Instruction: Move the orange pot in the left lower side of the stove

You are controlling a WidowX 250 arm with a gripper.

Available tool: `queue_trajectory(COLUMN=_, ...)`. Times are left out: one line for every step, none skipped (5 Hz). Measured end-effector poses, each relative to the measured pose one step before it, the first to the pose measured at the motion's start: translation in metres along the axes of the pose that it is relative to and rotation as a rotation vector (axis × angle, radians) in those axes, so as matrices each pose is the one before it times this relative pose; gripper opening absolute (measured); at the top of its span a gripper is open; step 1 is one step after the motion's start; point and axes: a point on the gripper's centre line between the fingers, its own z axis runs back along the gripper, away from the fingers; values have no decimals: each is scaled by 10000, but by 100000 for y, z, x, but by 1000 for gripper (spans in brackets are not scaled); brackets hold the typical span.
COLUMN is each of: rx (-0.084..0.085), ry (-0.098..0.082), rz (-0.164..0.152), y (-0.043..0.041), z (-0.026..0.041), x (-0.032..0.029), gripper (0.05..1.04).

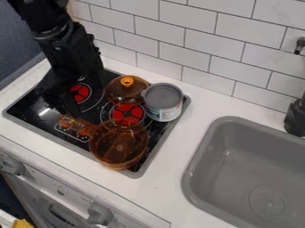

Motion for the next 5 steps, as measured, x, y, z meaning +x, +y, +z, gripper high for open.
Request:
queue_trajectory(rx=-198, ry=-74, rz=36, y=-303, z=-467, x=29, gripper=999)
queue_trajectory(rx=-209, ry=0, rz=-264, y=-677, z=-819, x=499, gripper=999)
queue_trajectory(rx=-172, ry=166, rz=-189, y=-524, z=-715, x=495, gripper=999)
queue_trajectory(rx=-253, ry=257, rz=-329, y=-638, z=-881, x=737, gripper=999)
queue_trajectory(rx=-343, ry=72, rz=-356, y=-214, z=-1493, x=799, gripper=999)
